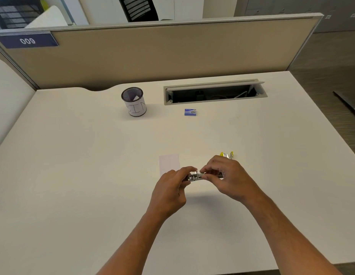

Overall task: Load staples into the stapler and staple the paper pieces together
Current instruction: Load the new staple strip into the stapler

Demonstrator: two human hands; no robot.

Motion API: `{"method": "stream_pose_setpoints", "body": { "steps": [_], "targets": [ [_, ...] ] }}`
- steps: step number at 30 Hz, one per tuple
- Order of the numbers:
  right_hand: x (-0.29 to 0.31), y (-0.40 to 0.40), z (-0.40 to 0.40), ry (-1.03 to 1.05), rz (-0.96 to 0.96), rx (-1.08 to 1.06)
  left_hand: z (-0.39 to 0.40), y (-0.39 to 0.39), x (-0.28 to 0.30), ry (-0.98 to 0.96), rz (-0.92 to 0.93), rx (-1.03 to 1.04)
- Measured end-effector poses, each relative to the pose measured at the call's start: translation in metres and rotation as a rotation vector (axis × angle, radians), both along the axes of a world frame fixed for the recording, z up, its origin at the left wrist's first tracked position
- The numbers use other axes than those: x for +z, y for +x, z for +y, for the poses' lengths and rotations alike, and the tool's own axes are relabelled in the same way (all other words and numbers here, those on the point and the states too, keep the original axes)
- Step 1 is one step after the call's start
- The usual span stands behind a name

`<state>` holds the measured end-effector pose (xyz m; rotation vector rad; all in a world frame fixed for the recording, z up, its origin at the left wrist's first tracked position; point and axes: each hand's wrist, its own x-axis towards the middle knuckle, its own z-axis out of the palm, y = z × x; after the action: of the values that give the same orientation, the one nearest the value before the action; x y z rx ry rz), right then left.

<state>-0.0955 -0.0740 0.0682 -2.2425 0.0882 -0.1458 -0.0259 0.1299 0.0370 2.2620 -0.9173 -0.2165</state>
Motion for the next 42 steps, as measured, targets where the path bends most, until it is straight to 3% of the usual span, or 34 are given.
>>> {"method": "stream_pose_setpoints", "body": {
  "steps": [24,36,42],
  "targets": [
    [0.006,0.005,-0.008,0.051,-0.052,-0.075,-0.002,0.010,-0.001,-0.022,0.025,0.033],
    [0.012,0.007,-0.012,0.164,-0.119,-0.031,-0.003,0.012,0.001,-0.054,0.028,0.025],
    [0.011,0.009,-0.012,0.096,-0.115,0.015,-0.002,0.013,0.001,-0.068,0.041,0.029]
  ]
}}
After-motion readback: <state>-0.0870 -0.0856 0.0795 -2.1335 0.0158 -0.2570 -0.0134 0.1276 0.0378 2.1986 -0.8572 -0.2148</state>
